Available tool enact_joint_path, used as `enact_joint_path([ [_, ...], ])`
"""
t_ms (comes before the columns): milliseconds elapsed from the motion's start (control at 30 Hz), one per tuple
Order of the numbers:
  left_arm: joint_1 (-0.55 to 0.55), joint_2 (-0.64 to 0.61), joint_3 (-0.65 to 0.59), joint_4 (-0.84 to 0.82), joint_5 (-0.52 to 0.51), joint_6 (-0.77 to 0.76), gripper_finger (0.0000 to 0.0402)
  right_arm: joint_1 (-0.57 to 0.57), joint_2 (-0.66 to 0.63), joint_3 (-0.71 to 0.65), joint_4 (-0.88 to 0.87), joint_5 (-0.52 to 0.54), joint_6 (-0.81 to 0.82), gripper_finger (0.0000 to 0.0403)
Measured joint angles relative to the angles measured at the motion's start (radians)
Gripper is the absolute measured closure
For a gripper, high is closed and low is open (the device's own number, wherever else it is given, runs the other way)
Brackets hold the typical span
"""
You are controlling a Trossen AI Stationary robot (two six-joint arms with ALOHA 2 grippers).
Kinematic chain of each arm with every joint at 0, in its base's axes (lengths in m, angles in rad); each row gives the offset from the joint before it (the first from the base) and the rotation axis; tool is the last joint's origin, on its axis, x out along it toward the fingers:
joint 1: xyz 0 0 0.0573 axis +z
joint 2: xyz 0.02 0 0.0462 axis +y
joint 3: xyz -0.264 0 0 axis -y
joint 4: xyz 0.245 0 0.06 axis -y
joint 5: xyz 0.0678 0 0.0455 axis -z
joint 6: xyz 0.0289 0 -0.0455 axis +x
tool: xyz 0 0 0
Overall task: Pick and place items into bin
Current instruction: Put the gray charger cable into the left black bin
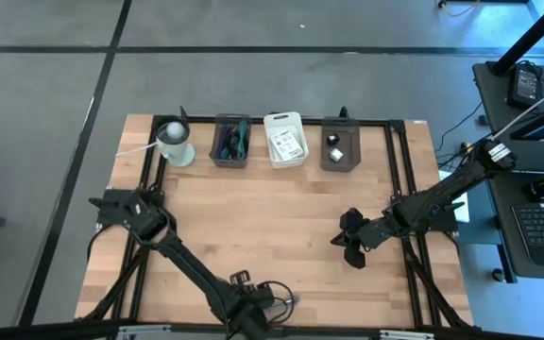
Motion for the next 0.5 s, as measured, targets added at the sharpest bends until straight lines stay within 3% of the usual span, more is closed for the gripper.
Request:
enact_joint_path([
  [233, -0.008, 0.042, 0.0, 0.122, -0.013, 0.163, 0.0201, 0.0, 0.0, 0.0, -0.001, 0.0, -0.003, 0.0401],
  [500, -0.006, 0.102, 0.006, 0.094, -0.004, 0.114, 0.021, 0.0, 0.0, 0.0, -0.005, 0.001, -0.003, 0.0401],
])
